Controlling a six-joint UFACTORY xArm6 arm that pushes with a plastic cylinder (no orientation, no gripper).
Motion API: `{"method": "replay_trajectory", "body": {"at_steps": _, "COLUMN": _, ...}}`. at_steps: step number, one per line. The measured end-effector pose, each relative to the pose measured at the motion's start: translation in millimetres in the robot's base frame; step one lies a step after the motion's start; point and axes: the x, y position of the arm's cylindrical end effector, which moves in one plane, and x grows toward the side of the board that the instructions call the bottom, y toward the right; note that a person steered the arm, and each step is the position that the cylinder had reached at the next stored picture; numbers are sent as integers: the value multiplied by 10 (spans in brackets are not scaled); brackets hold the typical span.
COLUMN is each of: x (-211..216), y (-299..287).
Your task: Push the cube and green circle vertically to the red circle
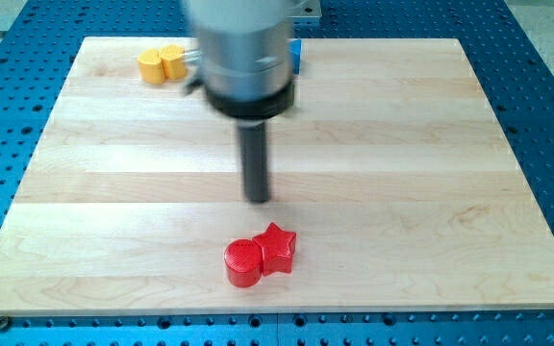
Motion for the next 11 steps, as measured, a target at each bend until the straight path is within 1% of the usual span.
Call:
{"method": "replay_trajectory", "body": {"at_steps": 1, "x": -910, "y": 528}}
{"method": "replay_trajectory", "body": {"at_steps": 2, "x": -1872, "y": 631}}
{"method": "replay_trajectory", "body": {"at_steps": 3, "x": -2450, "y": 572}}
{"method": "replay_trajectory", "body": {"at_steps": 4, "x": -2396, "y": 234}}
{"method": "replay_trajectory", "body": {"at_steps": 5, "x": -1958, "y": -113}}
{"method": "replay_trajectory", "body": {"at_steps": 6, "x": -1736, "y": -258}}
{"method": "replay_trajectory", "body": {"at_steps": 7, "x": -1420, "y": -554}}
{"method": "replay_trajectory", "body": {"at_steps": 8, "x": -1316, "y": -993}}
{"method": "replay_trajectory", "body": {"at_steps": 9, "x": -1115, "y": -1469}}
{"method": "replay_trajectory", "body": {"at_steps": 10, "x": -928, "y": -1517}}
{"method": "replay_trajectory", "body": {"at_steps": 11, "x": -654, "y": -1172}}
